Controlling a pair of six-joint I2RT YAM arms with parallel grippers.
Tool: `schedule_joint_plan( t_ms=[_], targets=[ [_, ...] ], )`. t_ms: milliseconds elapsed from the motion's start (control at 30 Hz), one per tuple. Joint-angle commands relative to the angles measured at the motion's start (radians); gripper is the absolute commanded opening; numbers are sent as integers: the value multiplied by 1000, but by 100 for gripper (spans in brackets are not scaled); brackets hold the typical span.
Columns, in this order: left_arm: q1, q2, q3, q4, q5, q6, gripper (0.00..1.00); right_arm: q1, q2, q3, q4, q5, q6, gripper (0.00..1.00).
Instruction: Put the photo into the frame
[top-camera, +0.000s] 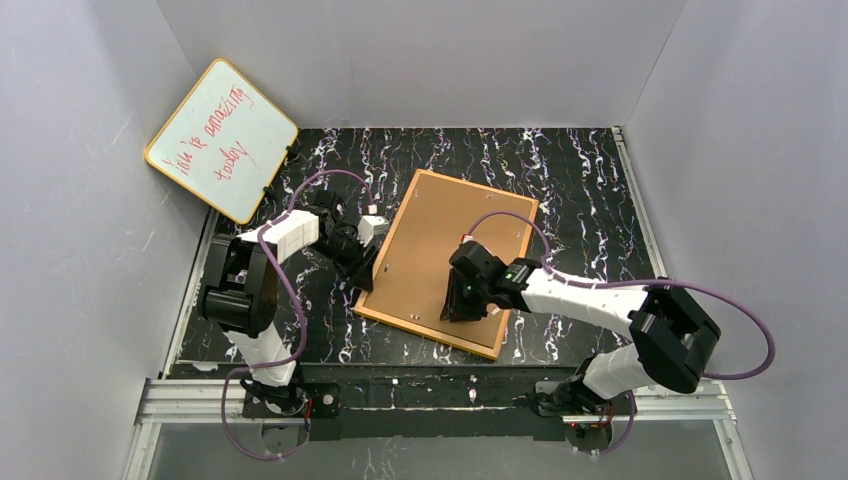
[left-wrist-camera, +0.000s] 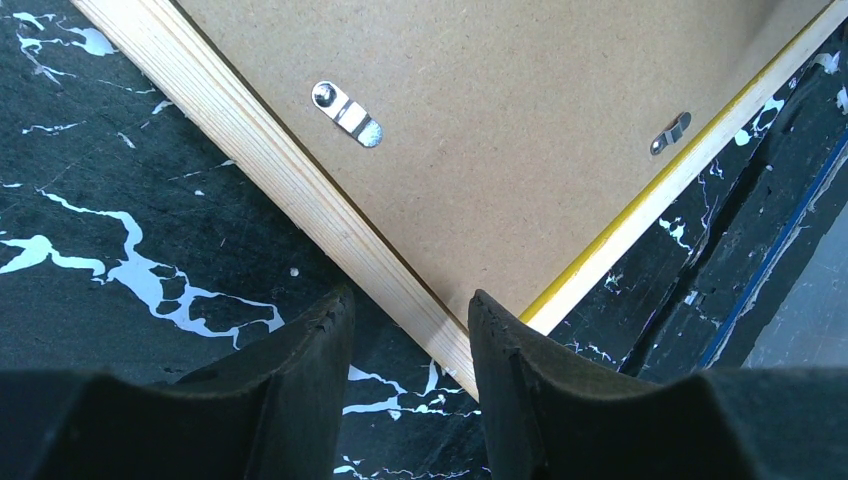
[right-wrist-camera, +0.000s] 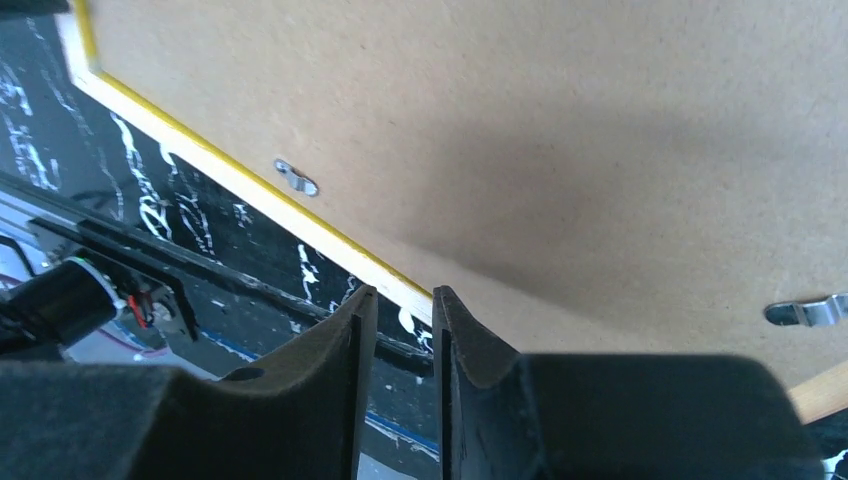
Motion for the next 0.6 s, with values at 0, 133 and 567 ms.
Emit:
schedule_joint_plan(
  t_ms=[0, 133, 567],
  targets=[
    [2, -2, 13, -31, 19, 5, 44, 23, -12, -35, -12, 65, 50, 35],
    [2, -4, 20, -41, 18, 5, 44, 24, -10, -73, -28, 97, 52, 33],
    [2, 0, 36, -57, 24, 2, 44, 24, 21, -180, 44, 88, 63, 31]
  ],
)
